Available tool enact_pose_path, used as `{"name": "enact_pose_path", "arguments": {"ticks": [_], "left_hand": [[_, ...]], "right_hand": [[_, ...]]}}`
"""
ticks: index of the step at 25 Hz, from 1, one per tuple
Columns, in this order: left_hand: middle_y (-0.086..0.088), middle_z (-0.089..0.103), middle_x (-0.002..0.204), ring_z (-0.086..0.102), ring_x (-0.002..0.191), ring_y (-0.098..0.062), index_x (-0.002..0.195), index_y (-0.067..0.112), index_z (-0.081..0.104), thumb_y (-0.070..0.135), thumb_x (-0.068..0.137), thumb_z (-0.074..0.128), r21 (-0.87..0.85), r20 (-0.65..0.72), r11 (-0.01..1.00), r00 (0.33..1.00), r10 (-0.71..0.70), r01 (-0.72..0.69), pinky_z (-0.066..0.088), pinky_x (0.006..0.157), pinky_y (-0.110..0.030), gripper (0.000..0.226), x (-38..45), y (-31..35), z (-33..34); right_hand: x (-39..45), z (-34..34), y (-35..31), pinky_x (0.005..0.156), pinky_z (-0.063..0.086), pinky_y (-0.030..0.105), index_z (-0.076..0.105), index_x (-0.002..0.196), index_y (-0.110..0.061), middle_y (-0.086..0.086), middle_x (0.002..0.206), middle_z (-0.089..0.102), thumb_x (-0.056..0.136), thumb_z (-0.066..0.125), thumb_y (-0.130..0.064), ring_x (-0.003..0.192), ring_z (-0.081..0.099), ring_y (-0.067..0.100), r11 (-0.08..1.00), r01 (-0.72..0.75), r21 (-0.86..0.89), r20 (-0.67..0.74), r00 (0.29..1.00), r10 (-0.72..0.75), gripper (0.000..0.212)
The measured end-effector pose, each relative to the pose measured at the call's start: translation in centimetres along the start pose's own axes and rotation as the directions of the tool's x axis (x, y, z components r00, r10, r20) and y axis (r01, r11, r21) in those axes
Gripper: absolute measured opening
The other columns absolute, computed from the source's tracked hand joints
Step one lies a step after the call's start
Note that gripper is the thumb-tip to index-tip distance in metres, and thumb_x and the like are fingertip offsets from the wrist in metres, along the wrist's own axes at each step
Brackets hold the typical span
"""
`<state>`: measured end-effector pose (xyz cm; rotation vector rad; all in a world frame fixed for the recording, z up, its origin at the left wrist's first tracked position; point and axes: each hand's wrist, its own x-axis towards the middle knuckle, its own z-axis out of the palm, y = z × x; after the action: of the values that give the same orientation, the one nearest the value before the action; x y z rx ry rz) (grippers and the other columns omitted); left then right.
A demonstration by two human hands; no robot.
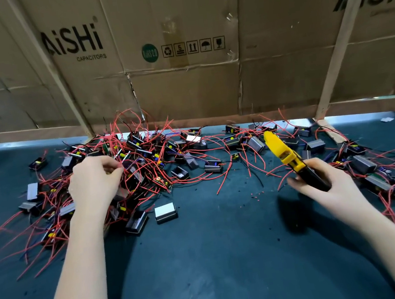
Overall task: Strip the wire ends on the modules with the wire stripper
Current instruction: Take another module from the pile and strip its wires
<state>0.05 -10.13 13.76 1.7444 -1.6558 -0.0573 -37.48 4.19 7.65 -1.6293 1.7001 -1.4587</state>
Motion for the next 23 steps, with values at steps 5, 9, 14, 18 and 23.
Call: {"name": "enact_pose_path", "arguments": {"ticks": [5, 9, 14, 18, 23], "left_hand": [[-0.001, 0.071, 0.084, 0.054, 0.076, -0.015, 0.085, 0.015, 0.080, 0.024, 0.085, 0.074, -0.069, 0.068, 0.981, 0.981, 0.184, -0.179, 0.038, 0.070, -0.028, 0.011, 0.6, 1.2, -0.8], [-0.002, 0.069, 0.090, 0.052, 0.071, -0.007, 0.089, 0.016, 0.080, 0.023, 0.086, 0.073, -0.298, -0.104, 0.888, 0.937, 0.333, -0.349, 0.039, 0.068, -0.020, 0.009, 0.6, 4.9, -2.8], [0.011, 0.070, 0.087, 0.060, 0.073, -0.007, 0.083, 0.037, 0.074, 0.029, 0.085, 0.074, -0.510, -0.134, 0.732, 0.882, 0.451, -0.452, 0.045, 0.068, -0.019, 0.008, 0.0, 9.7, -5.1], [0.006, 0.075, 0.085, 0.068, 0.084, -0.008, 0.084, 0.023, 0.081, 0.022, 0.084, 0.076, -0.671, 0.203, 0.695, 0.838, 0.506, -0.257, 0.050, 0.080, -0.024, 0.005, -1.4, 10.7, -2.5], [-0.006, 0.076, 0.090, 0.062, 0.078, -0.006, 0.088, 0.018, 0.080, 0.018, 0.091, 0.067, -0.706, 0.545, 0.705, 0.683, 0.487, 0.061, 0.047, 0.071, -0.016, 0.013, -3.3, 9.7, 3.5]], "right_hand": [[0.0, -0.3, -0.1, 0.069, 0.040, 0.008, 0.063, 0.086, -0.034, -0.011, 0.080, 0.066, 0.065, 0.070, -0.054, 0.073, 0.056, -0.001, 1.000, -0.005, 0.006, -0.021, 1.000, 0.005, 0.030], [0.0, -0.4, 0.1, 0.071, 0.040, 0.006, 0.064, 0.087, -0.036, -0.014, 0.083, 0.068, 0.068, 0.072, -0.050, 0.076, 0.058, -0.003, 1.000, -0.010, 0.005, -0.025, 1.000, 0.010, 0.025], [0.2, -0.5, 0.6, 0.068, 0.039, 0.005, 0.063, 0.086, -0.035, -0.016, 0.082, 0.067, 0.073, 0.076, -0.041, 0.075, 0.057, -0.003, 1.000, -0.014, -0.015, -0.037, 0.999, 0.014, 0.019], [0.2, -0.6, 0.5, 0.069, 0.039, 0.004, 0.063, 0.087, -0.038, -0.015, 0.084, 0.067, 0.072, 0.075, -0.046, 0.076, 0.058, -0.002, 1.000, -0.026, -0.009, -0.047, 0.999, 0.026, 0.020], [0.2, -0.5, 0.3, 0.069, 0.040, 0.005, 0.063, 0.087, -0.040, -0.015, 0.083, 0.067, 0.063, 0.069, -0.061, 0.076, 0.058, -0.003, 1.000, -0.025, -0.002, -0.058, 0.998, 0.024, 0.033]]}}
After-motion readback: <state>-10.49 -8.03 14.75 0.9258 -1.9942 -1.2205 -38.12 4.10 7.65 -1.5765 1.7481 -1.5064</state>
